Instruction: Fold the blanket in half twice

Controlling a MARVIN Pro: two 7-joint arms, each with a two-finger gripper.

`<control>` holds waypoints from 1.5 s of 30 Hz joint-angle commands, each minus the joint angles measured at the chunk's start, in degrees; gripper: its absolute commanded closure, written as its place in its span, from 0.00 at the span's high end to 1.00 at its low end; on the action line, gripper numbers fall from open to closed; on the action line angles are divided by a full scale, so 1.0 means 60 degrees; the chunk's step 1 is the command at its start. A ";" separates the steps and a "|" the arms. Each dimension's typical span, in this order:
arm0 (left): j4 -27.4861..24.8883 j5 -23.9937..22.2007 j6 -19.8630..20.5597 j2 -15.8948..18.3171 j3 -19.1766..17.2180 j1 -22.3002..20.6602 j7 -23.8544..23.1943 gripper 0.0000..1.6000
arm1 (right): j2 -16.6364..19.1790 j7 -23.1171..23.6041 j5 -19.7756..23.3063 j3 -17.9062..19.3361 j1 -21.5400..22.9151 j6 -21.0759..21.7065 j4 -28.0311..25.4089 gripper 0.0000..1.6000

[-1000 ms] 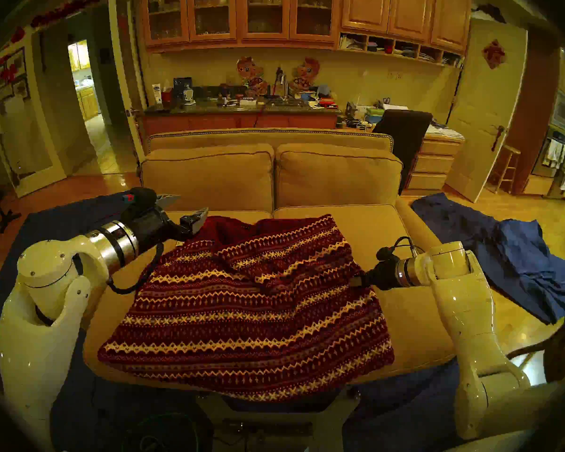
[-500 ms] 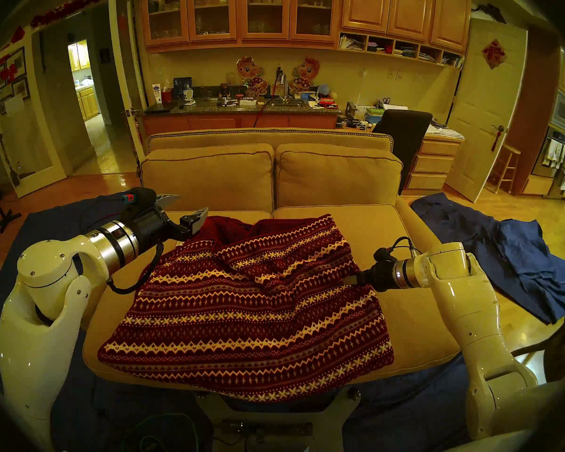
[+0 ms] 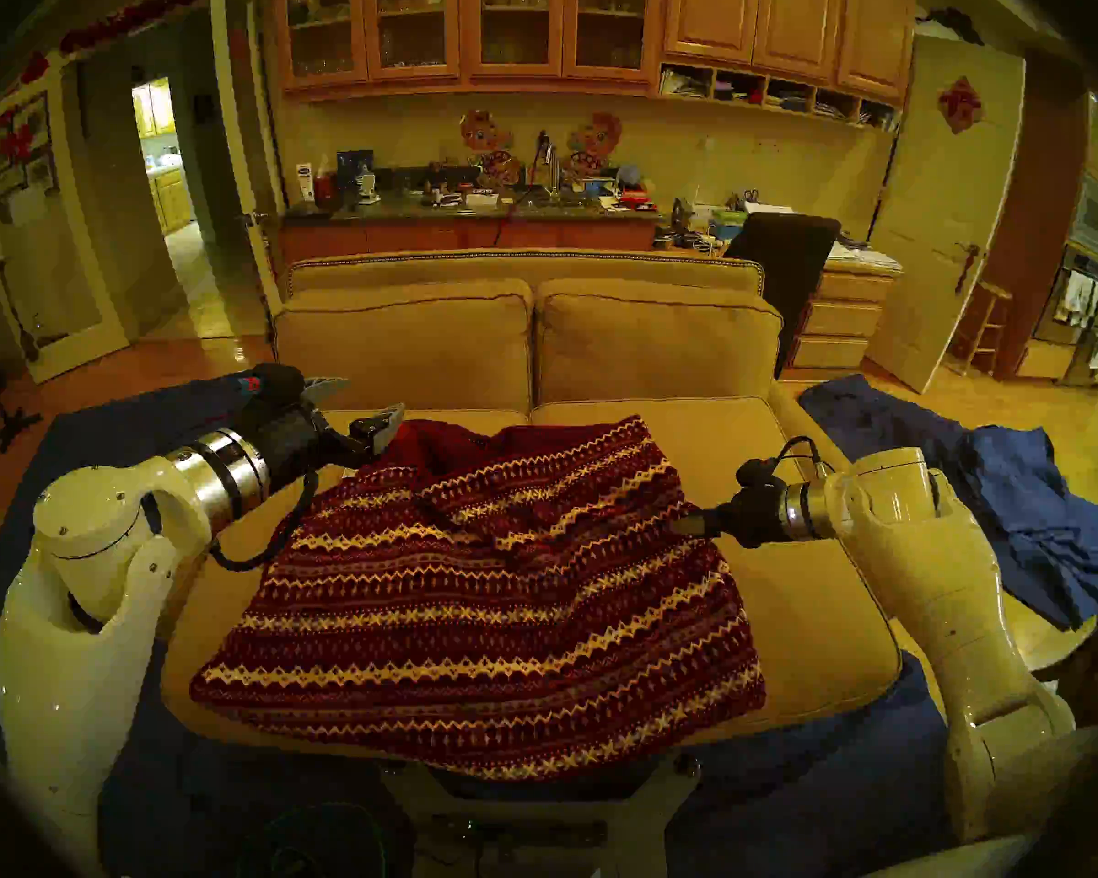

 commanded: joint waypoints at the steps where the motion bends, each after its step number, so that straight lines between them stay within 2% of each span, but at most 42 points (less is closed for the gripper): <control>1: -0.0048 -0.0009 -0.0068 0.0005 -0.0021 -0.0077 -0.0012 1.00 | 0.0673 0.0991 0.0394 -0.0516 0.0595 -0.0018 0.0436 1.00; 16: -0.0047 -0.0013 -0.0072 0.0009 -0.0021 -0.0075 -0.0009 1.00 | 0.0986 0.1161 0.0635 -0.1517 0.1257 -0.0587 0.1480 1.00; 21: -0.0046 -0.0014 -0.0078 0.0009 -0.0020 -0.0075 -0.0010 1.00 | 0.0953 0.1227 0.0604 -0.1917 0.1264 -0.0990 0.1903 1.00; 25: -0.0045 -0.0014 -0.0080 0.0010 -0.0020 -0.0075 -0.0010 1.00 | 0.0871 0.1179 0.0688 -0.1999 0.1175 -0.1077 0.2025 1.00; 36: -0.0048 -0.0018 -0.0071 0.0012 -0.0020 -0.0074 -0.0004 1.00 | 0.0891 0.1356 0.1354 -0.1864 0.0257 -0.0618 0.0704 1.00; 45: -0.0048 -0.0021 -0.0069 0.0014 -0.0020 -0.0073 -0.0001 1.00 | 0.0668 0.0527 0.1493 -0.1847 -0.0616 -0.0682 -0.0285 1.00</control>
